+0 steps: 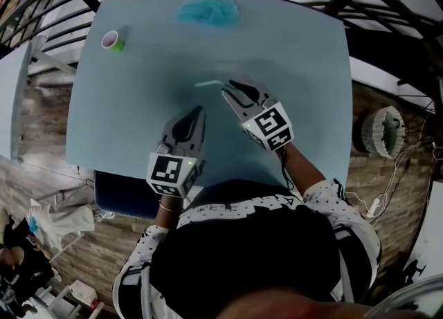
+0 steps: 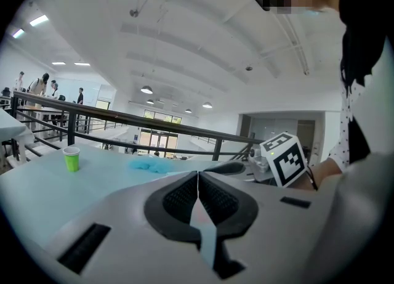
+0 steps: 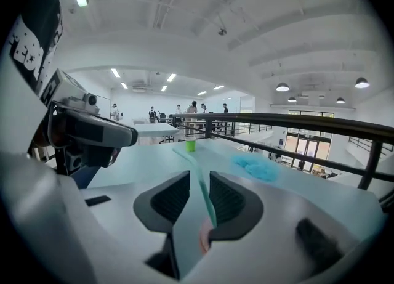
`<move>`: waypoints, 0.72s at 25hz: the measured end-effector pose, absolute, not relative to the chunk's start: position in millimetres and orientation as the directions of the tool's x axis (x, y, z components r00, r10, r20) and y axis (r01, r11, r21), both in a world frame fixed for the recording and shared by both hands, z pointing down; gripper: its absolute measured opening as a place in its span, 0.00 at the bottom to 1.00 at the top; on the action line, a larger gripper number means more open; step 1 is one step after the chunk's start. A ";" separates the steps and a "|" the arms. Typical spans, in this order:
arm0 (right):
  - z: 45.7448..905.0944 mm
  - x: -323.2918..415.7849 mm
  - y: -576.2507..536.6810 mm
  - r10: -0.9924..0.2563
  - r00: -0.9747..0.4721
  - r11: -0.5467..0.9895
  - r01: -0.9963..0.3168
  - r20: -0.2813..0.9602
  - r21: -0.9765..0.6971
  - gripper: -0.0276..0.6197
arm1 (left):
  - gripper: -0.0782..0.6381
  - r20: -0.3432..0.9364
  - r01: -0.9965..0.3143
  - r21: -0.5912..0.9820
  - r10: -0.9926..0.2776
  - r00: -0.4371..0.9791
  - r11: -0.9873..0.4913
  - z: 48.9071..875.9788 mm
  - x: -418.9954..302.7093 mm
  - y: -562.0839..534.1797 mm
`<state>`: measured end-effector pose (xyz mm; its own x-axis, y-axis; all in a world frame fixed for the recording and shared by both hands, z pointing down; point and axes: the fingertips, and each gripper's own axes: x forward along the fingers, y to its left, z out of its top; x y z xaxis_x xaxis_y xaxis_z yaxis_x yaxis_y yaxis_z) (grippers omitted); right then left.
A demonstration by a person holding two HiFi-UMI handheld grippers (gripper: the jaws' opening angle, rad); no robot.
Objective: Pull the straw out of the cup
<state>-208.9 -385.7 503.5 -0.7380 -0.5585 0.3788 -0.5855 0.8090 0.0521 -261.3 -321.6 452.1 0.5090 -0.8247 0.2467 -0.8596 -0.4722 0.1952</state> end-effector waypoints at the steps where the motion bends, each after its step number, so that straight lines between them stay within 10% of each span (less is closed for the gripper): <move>1: 506.0 -208.4 -386.7 -0.560 -0.732 0.807 -0.588 0.389 0.054 0.18 | 0.13 0.246 -0.860 0.196 -0.825 0.508 -0.471 452.4 -261.1 -321.6; 18: 519.7 -218.1 -395.9 -0.566 -0.688 0.807 -0.576 0.453 0.134 0.18 | 0.13 0.250 -0.857 0.231 -0.823 0.510 -0.461 455.7 -266.2 -321.6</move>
